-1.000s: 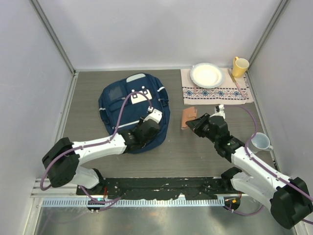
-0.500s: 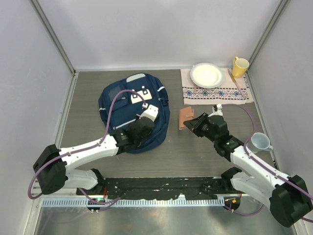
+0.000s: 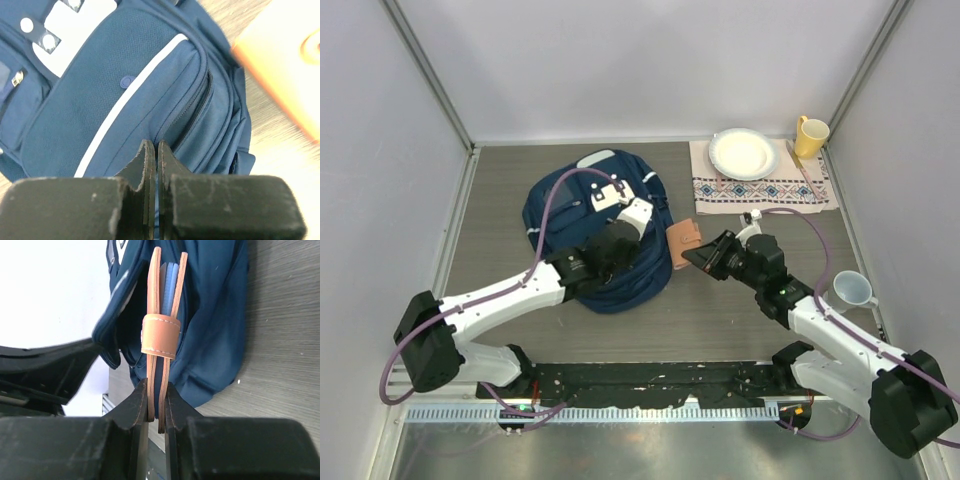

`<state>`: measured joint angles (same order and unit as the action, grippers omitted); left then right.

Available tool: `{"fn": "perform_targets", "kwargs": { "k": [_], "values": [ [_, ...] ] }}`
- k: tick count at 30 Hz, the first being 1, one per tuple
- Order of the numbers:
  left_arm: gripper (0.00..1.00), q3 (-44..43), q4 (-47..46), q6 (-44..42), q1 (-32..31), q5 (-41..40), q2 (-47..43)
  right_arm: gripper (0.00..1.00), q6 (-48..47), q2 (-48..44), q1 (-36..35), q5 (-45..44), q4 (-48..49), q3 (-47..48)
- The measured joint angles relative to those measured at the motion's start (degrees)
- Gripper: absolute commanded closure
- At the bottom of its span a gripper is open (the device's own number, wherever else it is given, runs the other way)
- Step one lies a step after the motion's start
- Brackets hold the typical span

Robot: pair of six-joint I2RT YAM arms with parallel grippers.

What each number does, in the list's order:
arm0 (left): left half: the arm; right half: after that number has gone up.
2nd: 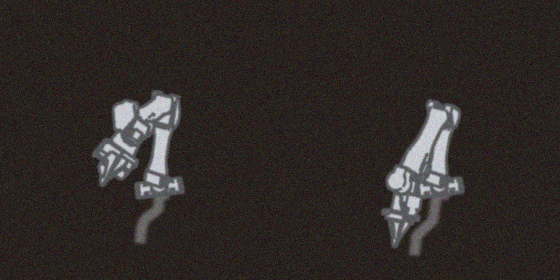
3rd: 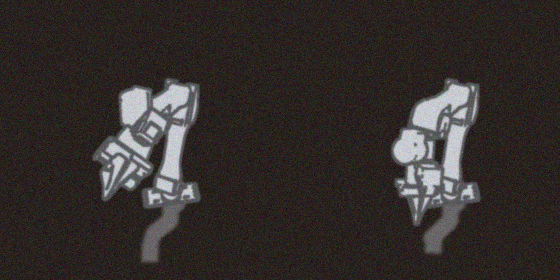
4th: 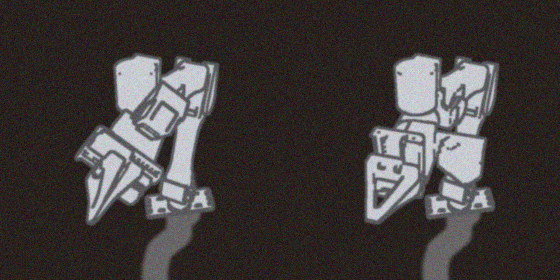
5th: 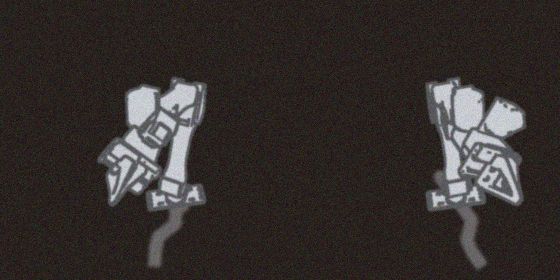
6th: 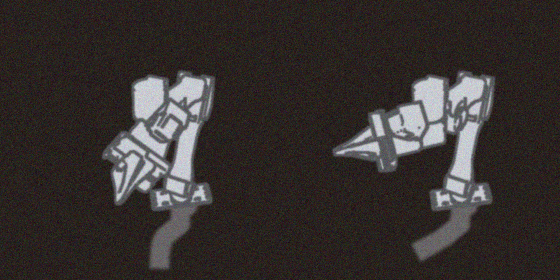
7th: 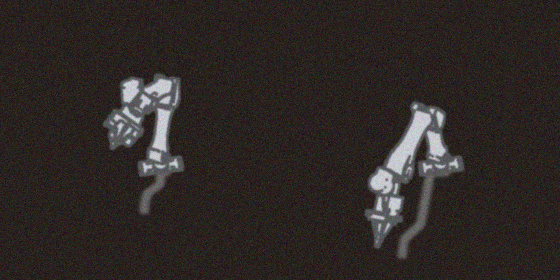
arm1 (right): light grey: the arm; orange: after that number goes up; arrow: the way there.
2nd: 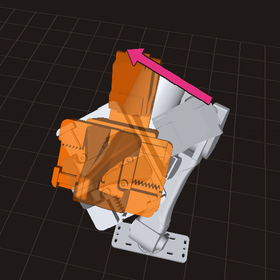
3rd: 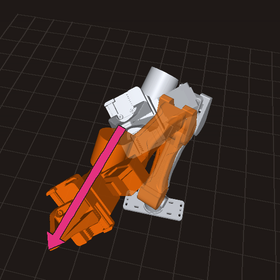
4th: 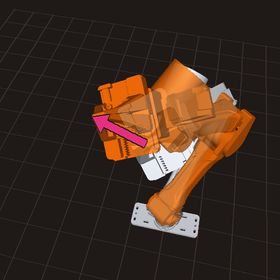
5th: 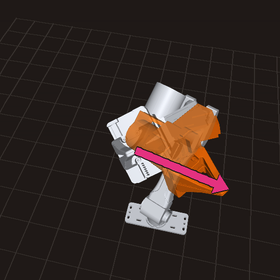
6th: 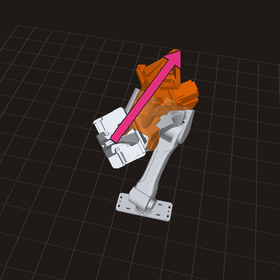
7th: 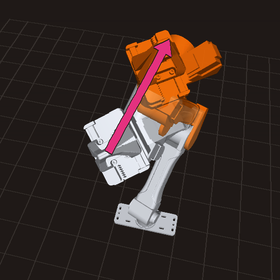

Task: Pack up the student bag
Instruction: Place the stationery in the student bag.

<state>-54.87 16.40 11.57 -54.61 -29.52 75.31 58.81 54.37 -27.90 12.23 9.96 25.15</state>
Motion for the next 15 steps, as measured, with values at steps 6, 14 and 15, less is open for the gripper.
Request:
{"fn": "perform_targets", "kwargs": {
  "k": [6, 14, 15],
  "values": [
    [1.00, -5.8, 2.6, 0.8, 0.2, 4.8, 0.7, 0.99, 0.1, -0.9, 0.0, 4.7, 0.8, -1.7],
    [1.00, -9.2, 5.8, 3.9, 0.2, 9.7, 2.1, 0.99, 4.6, 2.4, 0.0, 10.4, 9.2, -3.8],
    [1.00, -9.4, 6.0, 4.3, 0.2, 10.1, 2.2, 0.99, 5.1, 3.5, -0.1, 10.7, 10.5, -3.8]
  ]
}}
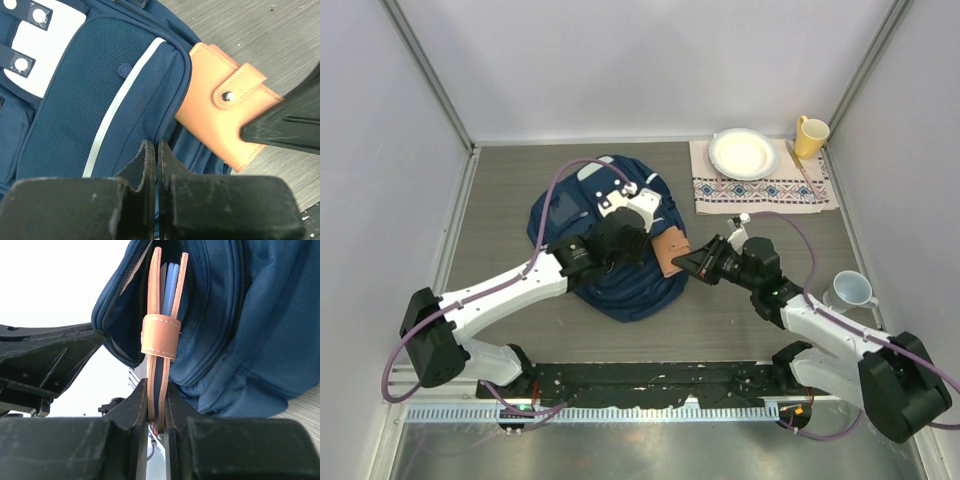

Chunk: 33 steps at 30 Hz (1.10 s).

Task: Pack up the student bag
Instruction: Place the stationery in the student bag.

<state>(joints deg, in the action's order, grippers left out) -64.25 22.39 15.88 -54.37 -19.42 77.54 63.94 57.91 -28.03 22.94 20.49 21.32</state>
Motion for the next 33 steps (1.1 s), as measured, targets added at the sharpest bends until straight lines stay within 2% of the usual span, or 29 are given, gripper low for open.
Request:
{"fn": "perform_targets", "kwargs": {
  "k": [5, 11, 15, 22, 29, 31, 33],
  "values": [
    [1.00, -1.6, 1.0, 1.9, -0.1, 1.6, 0.7, 0.99, 2.8, 6.0, -1.8, 0.0, 7.1, 0.0],
    [1.00, -2.7, 1.3, 3.7, -0.5, 3.0, 1.6, 0.99, 4.8, 13.7, -6.7, -4.1, 15.5, 0.2],
    [1.00, -3.1, 1.5, 4.5, -0.7, 3.5, 1.8, 0.99, 4.8, 20.2, -10.5, -7.1, 18.7, 3.0],
    [1.00, -3.1, 1.8, 4.9, -0.7, 4.4, 1.8, 0.97, 4.4, 30.1, -13.2, -11.7, 25.8, 8.4],
    [1.00, -3.1, 2.0, 4.9, -0.1, 3.3, 1.0, 0.86, 2.8, 36.6, -17.6, -21.8, 29.7, 12.4],
    [1.00, -3.1, 2.3, 4.8, 0.1, 2.9, 0.8, 0.74, 2.8, 38.7, -18.5, -23.5, 31.5, 12.7],
    [1.00, -3.1, 2.7, 4.8, 0.1, 2.9, 0.6, 0.69, 2.8, 40.1, -19.0, -24.7, 32.0, 12.7]
  ]
}}
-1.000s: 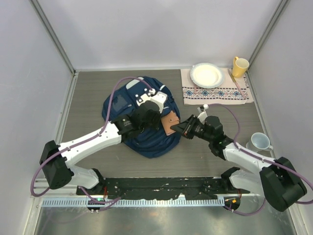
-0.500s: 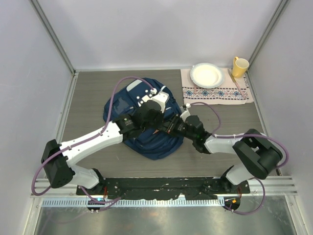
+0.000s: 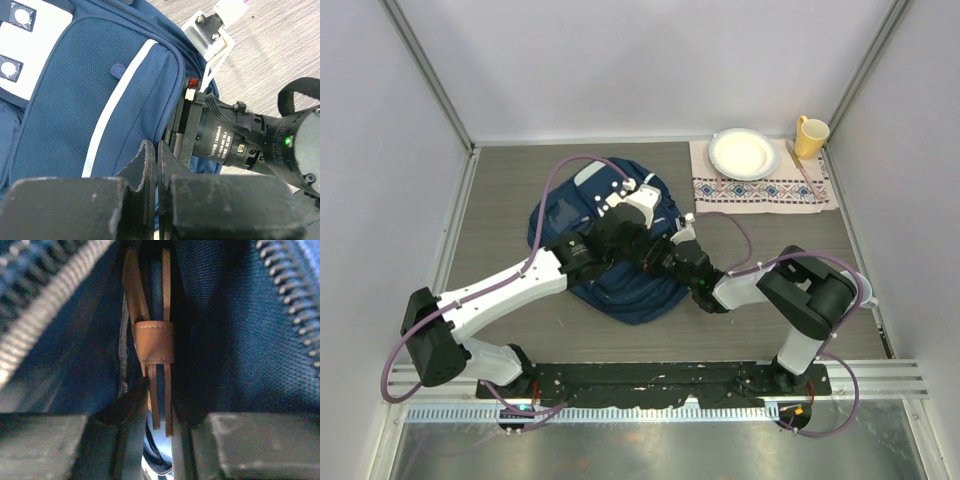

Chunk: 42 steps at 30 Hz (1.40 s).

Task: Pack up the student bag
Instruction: Place the stationery in the student bag.

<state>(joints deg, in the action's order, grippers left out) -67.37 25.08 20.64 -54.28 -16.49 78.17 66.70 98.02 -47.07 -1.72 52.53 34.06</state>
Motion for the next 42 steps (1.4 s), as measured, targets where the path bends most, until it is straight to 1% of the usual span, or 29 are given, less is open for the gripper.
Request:
{"fn": "perform_targets", "kwargs": {
  "k": [1, 4, 7, 10, 14, 21, 23, 26, 27, 30, 31, 35, 36, 37, 39, 42],
  "values": [
    [1.00, 0.0, 0.1, 0.0, 0.0, 0.1, 0.0, 0.62, -0.1, 0.3, -0.2, -0.3, 0.0, 0.0],
    [1.00, 0.0, 0.1, 0.1, -0.3, 0.0, -0.1, 0.50, -0.7, 0.0, -0.6, -1.7, -0.4, -0.4],
    [1.00, 0.0, -0.1, 0.5, -0.4, -0.2, -0.6, 0.41, -1.7, -2.3, -1.0, -2.7, -2.6, -1.3],
    [1.00, 0.0, -0.7, 1.2, -0.5, -0.4, -1.1, 0.39, -3.0, -6.4, -1.1, -4.1, -6.1, -2.6],
    [1.00, 0.2, -0.8, 1.6, -0.8, -0.4, -1.2, 0.38, -4.9, -11.5, -1.1, -6.3, -10.6, -3.6],
    [1.00, 0.2, -0.8, 1.7, -0.9, -0.4, -1.2, 0.38, -5.8, -16.0, -1.0, -8.0, -15.9, -4.9],
    [1.00, 0.2, -0.8, 1.7, -0.9, -0.5, -1.2, 0.43, -5.8, -17.0, -1.0, -8.2, -17.2, -5.2],
    [1.00, 0.5, -0.9, 1.7, -0.9, -0.5, -1.2, 0.44, -6.0, -18.5, -1.0, -8.5, -18.6, -6.2],
    [1.00, 0.6, -0.9, 1.7, -0.9, -0.5, -1.2, 0.52, -6.0, -19.1, -1.0, -8.5, -18.9, -6.5],
    [1.00, 0.7, -1.0, 1.7, -0.9, -0.5, -1.2, 0.60, -6.1, -20.3, -1.0, -8.6, -19.7, -7.4],
    [1.00, 0.7, -1.0, 1.7, -0.9, -0.5, -1.2, 0.66, -6.1, -20.4, -1.0, -8.6, -19.8, -7.7],
    [1.00, 0.9, -1.2, 1.9, -0.9, -0.4, -1.2, 0.83, -6.0, -20.5, -0.9, -8.3, -19.8, -8.5],
    [1.00, 0.9, -1.3, 1.9, -0.9, -0.4, -1.2, 0.90, -5.9, -20.4, -0.9, -8.2, -19.8, -8.5],
    [1.00, 1.0, -1.3, 1.9, -0.9, -0.4, -1.2, 0.95, -5.8, -20.3, -0.9, -8.0, -19.6, -8.5],
    [1.00, 1.1, -1.4, 2.0, -0.9, -0.4, -1.2, 0.99, -5.5, -19.7, -0.8, -7.6, -19.0, -8.4],
    [1.00, 1.2, -1.7, 2.1, -0.9, -0.4, -1.3, 0.99, -5.2, -18.5, -0.8, -7.1, -18.0, -8.1]
  ]
}}
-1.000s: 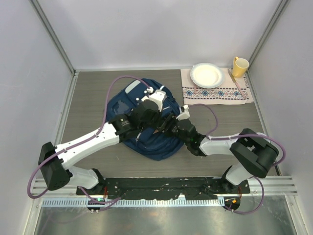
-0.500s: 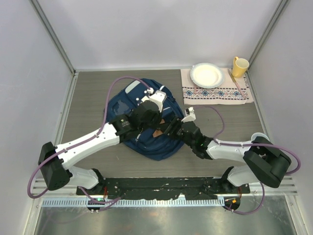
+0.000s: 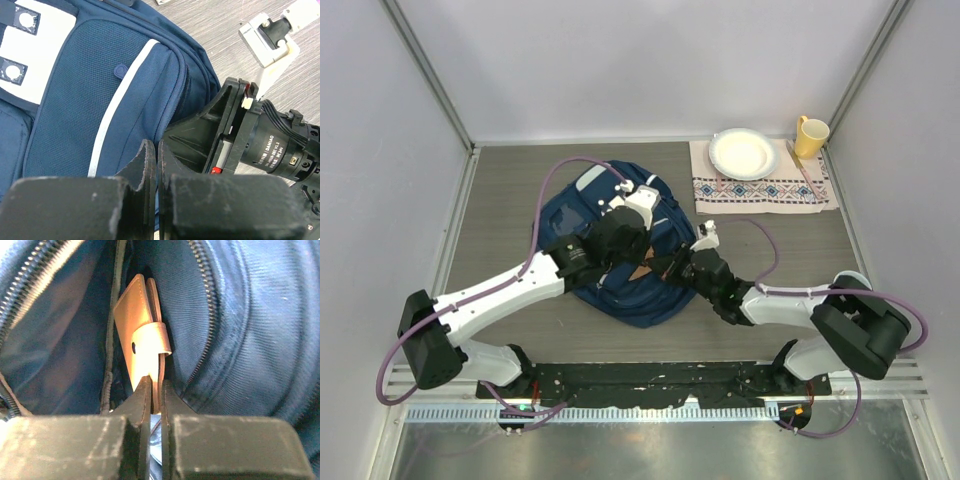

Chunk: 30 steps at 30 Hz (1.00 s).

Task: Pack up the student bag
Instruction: Place the stationery in the student bag.

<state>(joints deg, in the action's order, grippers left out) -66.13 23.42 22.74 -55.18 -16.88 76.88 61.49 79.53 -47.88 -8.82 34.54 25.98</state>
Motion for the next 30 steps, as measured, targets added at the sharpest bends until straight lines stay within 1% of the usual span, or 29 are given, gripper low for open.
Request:
{"fn": "perform_targets", "kwargs": {
  "k": [9, 14, 16, 19, 20, 22, 23, 26, 30],
  "values": [
    [1.00, 1.3, -0.9, 0.9, 0.0, 0.5, -0.5, 0.99, -0.2, 3.6, 0.0, 1.1, 4.2, 4.6],
    [1.00, 1.7, -0.8, 0.9, 0.1, 0.3, -0.6, 0.96, -0.3, 8.9, 0.0, 0.6, 5.7, 6.8],
    [1.00, 1.9, -0.8, 0.9, 0.1, 0.3, -0.6, 0.92, -0.1, 11.0, 0.0, 0.3, 6.6, 6.9],
    [1.00, 1.9, -0.8, 0.9, 0.1, 0.4, -0.6, 0.81, 0.1, 12.0, 0.0, 0.0, 7.3, 6.8],
    [1.00, 1.9, -0.8, 0.9, 0.1, 0.4, -0.6, 0.74, 0.1, 12.0, 0.0, -0.2, 7.6, 6.7],
    [1.00, 2.0, -0.9, 0.9, 0.1, 0.4, -0.6, 0.66, 0.1, 12.0, 0.0, -0.4, 8.2, 6.4],
    [1.00, 2.0, -0.9, 0.9, 0.1, 0.4, -0.6, 0.59, 0.1, 11.8, 0.0, -0.7, 8.3, 6.1],
    [1.00, 2.3, -0.9, 0.9, 0.1, 0.3, -0.6, 0.50, -0.1, 10.2, 0.0, -1.2, 8.1, 5.4],
    [1.00, 2.6, -1.1, 1.1, 0.1, 0.0, -0.6, 0.44, -1.3, 6.1, 0.0, -2.6, 6.2, 4.4]
  ]
}}
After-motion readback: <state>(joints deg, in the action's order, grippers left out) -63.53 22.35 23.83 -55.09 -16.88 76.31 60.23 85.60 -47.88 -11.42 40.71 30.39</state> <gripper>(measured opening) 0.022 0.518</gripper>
